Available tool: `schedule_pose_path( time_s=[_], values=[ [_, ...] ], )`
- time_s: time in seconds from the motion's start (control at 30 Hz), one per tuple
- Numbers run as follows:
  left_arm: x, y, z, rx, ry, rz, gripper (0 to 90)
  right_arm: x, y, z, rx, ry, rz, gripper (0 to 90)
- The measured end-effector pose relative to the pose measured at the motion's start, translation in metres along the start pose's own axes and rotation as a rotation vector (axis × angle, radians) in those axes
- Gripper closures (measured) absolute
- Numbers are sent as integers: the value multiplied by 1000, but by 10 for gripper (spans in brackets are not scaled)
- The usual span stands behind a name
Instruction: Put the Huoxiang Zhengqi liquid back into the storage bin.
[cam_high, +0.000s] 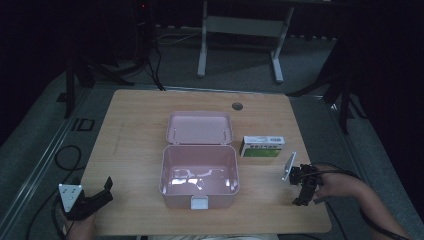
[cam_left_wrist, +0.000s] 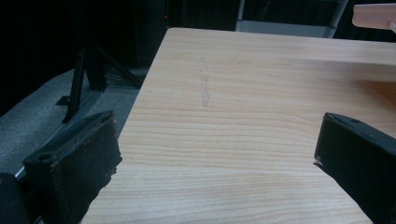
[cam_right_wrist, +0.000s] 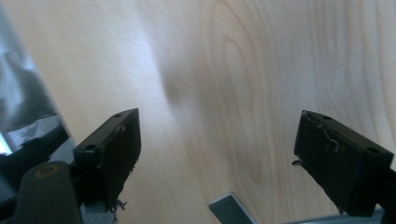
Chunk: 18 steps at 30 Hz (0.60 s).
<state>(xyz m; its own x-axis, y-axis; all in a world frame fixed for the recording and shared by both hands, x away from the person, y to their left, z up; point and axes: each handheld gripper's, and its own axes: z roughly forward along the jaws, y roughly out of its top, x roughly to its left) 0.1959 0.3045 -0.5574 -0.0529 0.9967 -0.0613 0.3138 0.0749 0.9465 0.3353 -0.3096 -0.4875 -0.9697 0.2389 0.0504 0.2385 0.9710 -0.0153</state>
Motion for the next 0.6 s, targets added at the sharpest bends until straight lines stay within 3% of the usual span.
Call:
schedule_pose_path(
  time_s=[0.13, 0.17, 0.27, 0.5, 0.6],
  values=[
    [0, 0, 0, 1, -2, 1, 2, 1, 7, -2, 16, 16, -44, 169],
    [0, 0, 0, 1, -2, 1, 2, 2, 12, -3, 18, 34, -83, 169],
    [1, 0, 0, -4, 0, -5, 2, 5, 20, -5, 3, 19, -126, 168],
    [0, 0, 0, -1, -4, -2, 2, 7, 33, -16, -121, 5, -156, 132],
    [0, 0, 0, -1, -4, -4, 2, 8, 38, -17, -113, -7, -165, 129]
  ],
)
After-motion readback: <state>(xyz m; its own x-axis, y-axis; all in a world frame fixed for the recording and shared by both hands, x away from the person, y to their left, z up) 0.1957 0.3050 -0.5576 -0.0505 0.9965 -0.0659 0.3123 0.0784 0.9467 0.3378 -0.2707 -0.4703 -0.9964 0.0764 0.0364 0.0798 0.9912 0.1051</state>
